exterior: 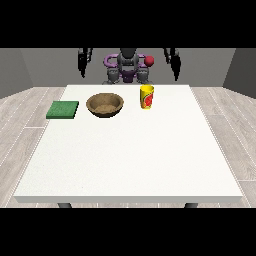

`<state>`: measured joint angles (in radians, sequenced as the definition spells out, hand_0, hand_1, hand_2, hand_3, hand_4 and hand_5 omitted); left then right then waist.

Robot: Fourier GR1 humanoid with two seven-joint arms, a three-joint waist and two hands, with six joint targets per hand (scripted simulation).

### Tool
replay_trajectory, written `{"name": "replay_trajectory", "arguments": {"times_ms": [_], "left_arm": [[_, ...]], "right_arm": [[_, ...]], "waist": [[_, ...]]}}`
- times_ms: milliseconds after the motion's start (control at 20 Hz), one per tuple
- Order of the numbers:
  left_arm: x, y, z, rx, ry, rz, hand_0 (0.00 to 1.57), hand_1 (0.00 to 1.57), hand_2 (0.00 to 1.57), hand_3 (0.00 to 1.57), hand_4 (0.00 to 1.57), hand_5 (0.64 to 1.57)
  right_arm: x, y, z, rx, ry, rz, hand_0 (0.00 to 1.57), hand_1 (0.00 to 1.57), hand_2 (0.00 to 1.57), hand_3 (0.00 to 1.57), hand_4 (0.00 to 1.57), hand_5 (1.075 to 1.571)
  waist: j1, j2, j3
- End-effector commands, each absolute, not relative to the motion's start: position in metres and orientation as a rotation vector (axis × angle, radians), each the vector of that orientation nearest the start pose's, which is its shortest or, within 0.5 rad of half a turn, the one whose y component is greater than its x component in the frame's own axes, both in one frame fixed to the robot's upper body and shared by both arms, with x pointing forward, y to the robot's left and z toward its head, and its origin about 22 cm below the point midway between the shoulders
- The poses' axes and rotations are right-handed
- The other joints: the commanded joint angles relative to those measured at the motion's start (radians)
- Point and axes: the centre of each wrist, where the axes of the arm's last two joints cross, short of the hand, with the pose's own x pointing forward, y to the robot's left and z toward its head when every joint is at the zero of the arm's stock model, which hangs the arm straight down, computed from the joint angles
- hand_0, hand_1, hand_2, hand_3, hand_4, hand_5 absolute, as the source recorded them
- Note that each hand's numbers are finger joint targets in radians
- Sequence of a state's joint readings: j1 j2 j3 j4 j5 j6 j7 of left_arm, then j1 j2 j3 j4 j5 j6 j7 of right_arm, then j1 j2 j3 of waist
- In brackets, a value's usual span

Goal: Pick the cup and pour the ball into the bowl, then pick the bowl and place it on the pad

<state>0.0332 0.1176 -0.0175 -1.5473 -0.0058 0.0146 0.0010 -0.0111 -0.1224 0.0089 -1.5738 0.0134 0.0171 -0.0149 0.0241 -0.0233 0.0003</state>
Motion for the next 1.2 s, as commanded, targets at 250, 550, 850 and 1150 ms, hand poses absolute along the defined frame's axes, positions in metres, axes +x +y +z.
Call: {"name": "replay_trajectory", "arguments": {"times_ms": [250, 550, 850, 1150], "left_arm": [[0.24, 0.262, 0.03, 0.113, -1.553, -0.119, 0.0, 0.0, 0.0, 0.0, 0.0, 1.562], [0.194, 0.208, 0.032, -0.098, -1.322, 0.117, 0.0, 0.0, 0.0, 0.0, 0.0, 1.555], [0.175, 0.194, 0.063, -0.071, -1.498, 0.09, 0.0, 0.0, 0.0, 0.0, 0.0, 1.551], [0.186, 0.165, 0.036, -0.072, -1.653, 0.047, 0.0, 0.0, 0.0, 0.0, 0.0, 1.537]], "right_arm": [[0.248, -0.259, 0.043, -0.092, -1.615, 0.145, 0.0, 0.0, 0.0, 0.0, 0.58, 1.57], [0.185, -0.25, 0.015, 0.085, -1.316, -0.139, 0.0, 0.0, 0.0, 0.0, 0.53, 1.569], [0.177, -0.262, 0.067, 0.062, -1.451, -0.114, 0.0, 0.0, 0.0, 0.0, 0.5, 1.57], [0.183, -0.275, 0.04, 0.069, -1.62, -0.115, 0.0, 0.0, 0.0, 0.0, 0.43, 1.571]], "waist": [[-0.005, -0.28, 0.0031], [-0.032, -0.491, 0.0005], [-0.026, -0.331, -0.0002], [-0.041, -0.14, -0.0001]]}}
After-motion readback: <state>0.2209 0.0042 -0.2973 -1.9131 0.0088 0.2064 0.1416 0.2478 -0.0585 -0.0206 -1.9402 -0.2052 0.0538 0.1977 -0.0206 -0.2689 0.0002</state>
